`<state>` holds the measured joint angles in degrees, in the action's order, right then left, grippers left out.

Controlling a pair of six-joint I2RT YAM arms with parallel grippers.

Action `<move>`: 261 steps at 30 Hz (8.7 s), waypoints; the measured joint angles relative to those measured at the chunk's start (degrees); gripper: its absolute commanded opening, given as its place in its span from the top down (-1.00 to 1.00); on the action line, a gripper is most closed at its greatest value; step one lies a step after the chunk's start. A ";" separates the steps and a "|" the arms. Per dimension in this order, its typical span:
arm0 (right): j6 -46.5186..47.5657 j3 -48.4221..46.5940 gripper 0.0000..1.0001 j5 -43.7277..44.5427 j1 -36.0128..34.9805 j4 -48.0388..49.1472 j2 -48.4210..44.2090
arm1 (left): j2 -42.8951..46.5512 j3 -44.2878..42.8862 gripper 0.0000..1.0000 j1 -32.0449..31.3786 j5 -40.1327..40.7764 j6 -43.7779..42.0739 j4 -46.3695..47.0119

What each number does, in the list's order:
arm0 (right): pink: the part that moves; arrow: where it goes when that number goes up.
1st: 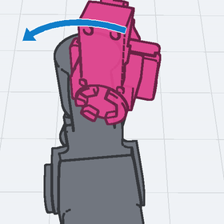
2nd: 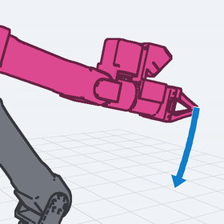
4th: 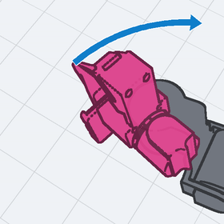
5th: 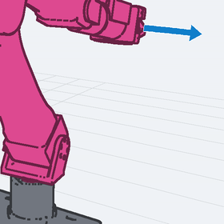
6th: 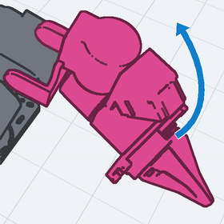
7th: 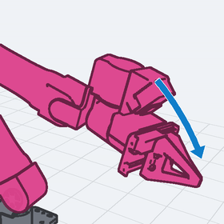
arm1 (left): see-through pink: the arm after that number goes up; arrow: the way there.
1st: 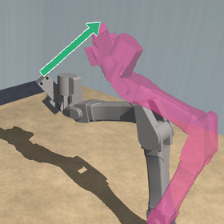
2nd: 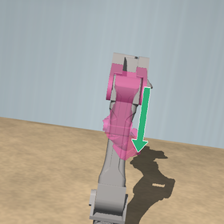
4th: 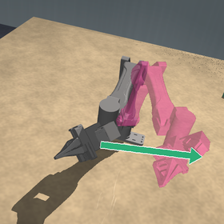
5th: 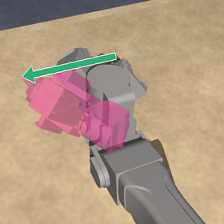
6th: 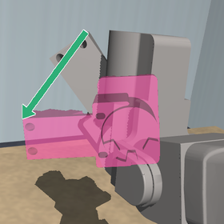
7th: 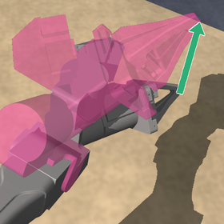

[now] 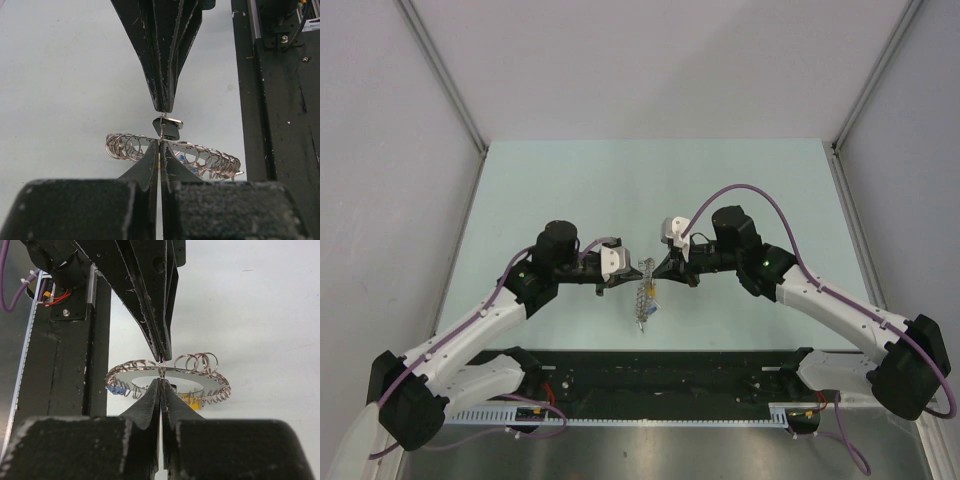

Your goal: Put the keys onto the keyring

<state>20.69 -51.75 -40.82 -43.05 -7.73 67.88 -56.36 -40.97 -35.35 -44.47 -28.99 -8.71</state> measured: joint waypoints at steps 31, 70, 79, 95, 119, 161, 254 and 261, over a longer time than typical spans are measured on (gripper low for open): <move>0.85 0.00 1.00 0.63 -0.42 -2.03 -1.05 | -0.15 0.70 0.99 0.00 -0.74 -3.67 -2.23; 2.80 0.00 1.00 -0.66 -1.05 -2.01 0.92 | -0.28 0.70 0.99 -0.02 -1.55 -4.07 -2.58; 3.17 0.00 1.00 -0.90 -1.14 -2.01 1.20 | -0.37 0.70 0.99 -0.02 -2.29 -4.04 -2.58; 3.37 0.00 1.00 -0.46 -1.44 -3.56 0.44 | -0.37 0.70 1.00 -0.04 -2.32 -4.09 -2.60; 3.37 0.00 1.00 0.37 -1.88 -3.61 -0.09 | -0.39 0.70 1.00 -0.04 -2.32 -4.46 -2.60; 3.04 0.00 1.00 0.26 -2.43 -2.62 1.33 | -0.63 0.70 1.00 -0.04 -2.32 -4.46 -3.91; -5.35 9.77 0.49 12.72 -5.16 16.65 -3.78 | 9.01 21.53 0.99 -2.84 12.87 35.21 44.50; -5.66 9.77 0.54 12.39 -5.16 16.68 -3.67 | 9.03 21.53 1.00 -2.95 12.87 35.50 45.38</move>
<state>15.03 -41.98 -28.42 -48.21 8.95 64.20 -47.33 -19.44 -38.30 -31.59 6.50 36.67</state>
